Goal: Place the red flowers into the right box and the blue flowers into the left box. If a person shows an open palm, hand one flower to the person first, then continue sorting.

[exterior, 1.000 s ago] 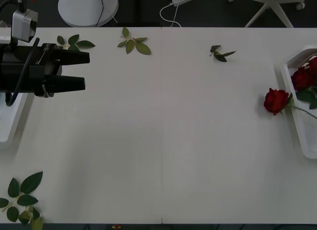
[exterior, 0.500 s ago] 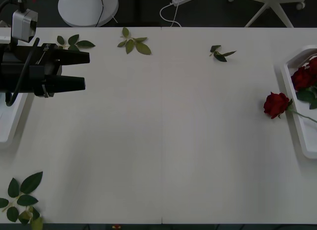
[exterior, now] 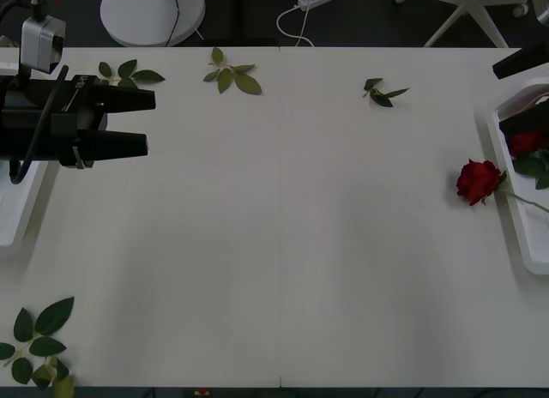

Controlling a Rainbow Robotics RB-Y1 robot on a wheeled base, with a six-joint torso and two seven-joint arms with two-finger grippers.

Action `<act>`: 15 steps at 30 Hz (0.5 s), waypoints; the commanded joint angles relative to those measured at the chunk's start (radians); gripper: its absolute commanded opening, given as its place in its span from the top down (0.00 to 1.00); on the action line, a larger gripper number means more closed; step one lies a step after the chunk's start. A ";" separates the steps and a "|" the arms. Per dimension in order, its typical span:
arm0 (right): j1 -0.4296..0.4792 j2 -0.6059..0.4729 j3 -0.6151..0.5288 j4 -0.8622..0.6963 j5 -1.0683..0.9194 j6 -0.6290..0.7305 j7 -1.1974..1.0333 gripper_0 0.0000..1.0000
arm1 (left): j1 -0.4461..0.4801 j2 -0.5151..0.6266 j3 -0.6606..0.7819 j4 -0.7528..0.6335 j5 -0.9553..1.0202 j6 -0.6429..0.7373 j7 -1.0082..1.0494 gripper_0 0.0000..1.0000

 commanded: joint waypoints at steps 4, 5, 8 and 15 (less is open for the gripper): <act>0.060 0.065 -0.020 -0.144 0.028 -0.101 0.031 0.00 | 0.008 0.005 -0.008 -0.012 0.014 -0.006 0.049 0.00; 0.063 0.068 -0.020 -0.152 0.031 -0.107 0.031 0.00 | 0.008 0.005 -0.008 -0.012 0.014 -0.006 0.049 0.00; 0.077 0.083 -0.020 -0.179 0.043 -0.131 0.031 0.00 | 0.008 0.005 -0.008 -0.012 0.014 -0.006 0.049 0.00; 0.077 0.100 -0.023 -0.211 0.045 -0.147 0.031 0.00 | 0.008 0.005 -0.008 -0.012 0.014 -0.006 0.049 0.00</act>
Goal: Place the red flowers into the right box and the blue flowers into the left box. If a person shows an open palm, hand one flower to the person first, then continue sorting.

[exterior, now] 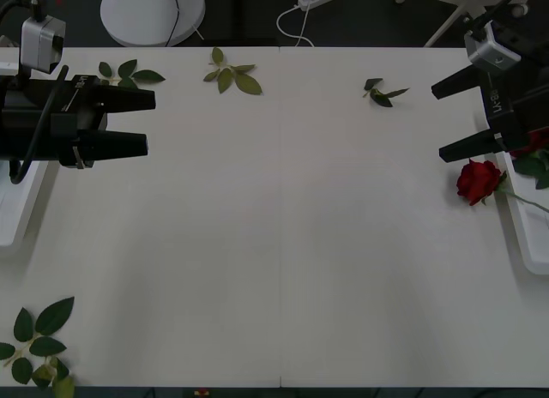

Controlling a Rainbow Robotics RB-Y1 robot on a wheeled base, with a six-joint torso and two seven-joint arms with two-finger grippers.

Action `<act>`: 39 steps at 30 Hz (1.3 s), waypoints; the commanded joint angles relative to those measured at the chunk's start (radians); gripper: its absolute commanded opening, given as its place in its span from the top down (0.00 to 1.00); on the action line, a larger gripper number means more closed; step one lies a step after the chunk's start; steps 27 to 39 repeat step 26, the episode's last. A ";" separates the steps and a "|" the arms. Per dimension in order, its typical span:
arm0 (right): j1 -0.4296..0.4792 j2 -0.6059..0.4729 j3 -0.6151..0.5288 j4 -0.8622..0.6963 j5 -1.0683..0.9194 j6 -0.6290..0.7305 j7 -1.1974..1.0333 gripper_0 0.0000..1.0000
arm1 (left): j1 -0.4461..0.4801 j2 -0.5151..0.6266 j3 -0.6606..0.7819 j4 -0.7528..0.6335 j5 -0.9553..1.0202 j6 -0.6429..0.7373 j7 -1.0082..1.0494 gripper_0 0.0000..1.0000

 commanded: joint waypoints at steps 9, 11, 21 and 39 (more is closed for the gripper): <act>0.004 0.042 -0.024 -0.046 0.010 -0.023 0.031 0.00 | 0.008 0.005 -0.008 -0.012 0.014 -0.006 0.049 0.00; 0.004 0.045 -0.024 -0.044 0.010 -0.031 0.031 0.00 | 0.008 0.005 -0.008 -0.012 0.014 -0.006 0.049 0.00; 0.004 0.060 -0.024 -0.028 0.007 -0.040 0.031 0.00 | 0.008 0.005 -0.008 -0.012 0.014 -0.006 0.049 0.00; 0.004 0.062 -0.024 -0.024 0.004 -0.040 0.031 0.00 | 0.008 0.005 -0.008 -0.012 0.014 -0.006 0.049 0.00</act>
